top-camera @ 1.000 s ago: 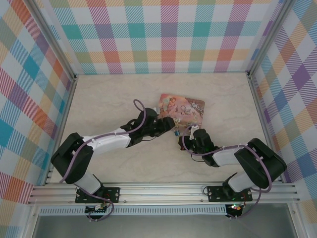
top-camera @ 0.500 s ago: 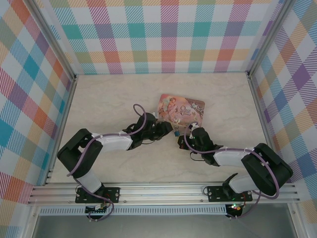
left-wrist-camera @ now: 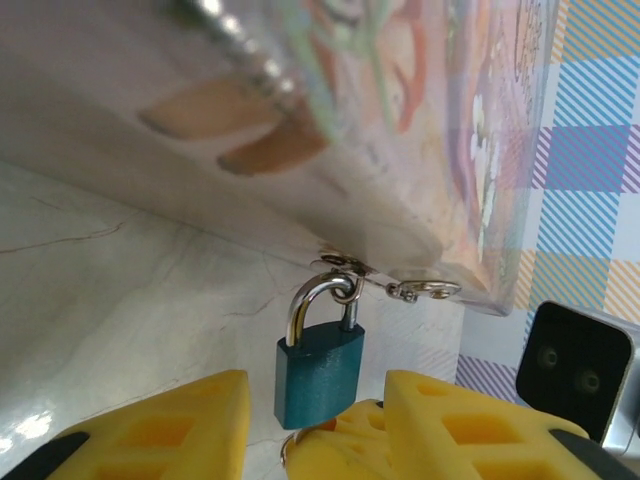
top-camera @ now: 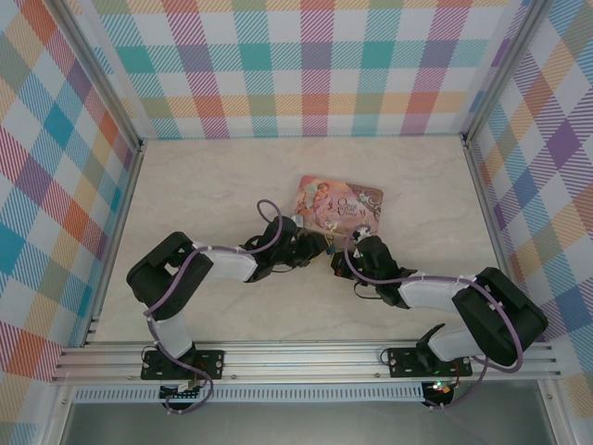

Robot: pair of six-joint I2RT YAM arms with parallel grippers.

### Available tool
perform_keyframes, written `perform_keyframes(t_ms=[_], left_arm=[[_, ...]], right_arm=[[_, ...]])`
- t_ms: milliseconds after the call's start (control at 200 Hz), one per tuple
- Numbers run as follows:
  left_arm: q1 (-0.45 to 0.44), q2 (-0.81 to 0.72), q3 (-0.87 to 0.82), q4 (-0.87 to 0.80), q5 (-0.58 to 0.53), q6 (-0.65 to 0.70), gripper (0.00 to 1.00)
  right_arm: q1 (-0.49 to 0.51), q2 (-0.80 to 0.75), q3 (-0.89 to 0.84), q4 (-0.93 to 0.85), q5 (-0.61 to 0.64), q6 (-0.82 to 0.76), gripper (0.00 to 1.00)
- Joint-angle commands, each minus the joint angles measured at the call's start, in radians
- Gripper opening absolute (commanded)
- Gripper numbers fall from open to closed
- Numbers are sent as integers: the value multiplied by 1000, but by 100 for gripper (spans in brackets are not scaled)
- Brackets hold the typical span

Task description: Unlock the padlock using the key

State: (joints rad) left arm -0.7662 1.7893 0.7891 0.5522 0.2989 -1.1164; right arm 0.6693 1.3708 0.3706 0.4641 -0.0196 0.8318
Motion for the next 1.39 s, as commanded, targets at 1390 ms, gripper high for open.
perform_keyframes(t_ms=[1390], left_arm=[[-43,84,-16,167,-1,-172,37]], right_arm=[[7,-13,36,47,-25,103,0]])
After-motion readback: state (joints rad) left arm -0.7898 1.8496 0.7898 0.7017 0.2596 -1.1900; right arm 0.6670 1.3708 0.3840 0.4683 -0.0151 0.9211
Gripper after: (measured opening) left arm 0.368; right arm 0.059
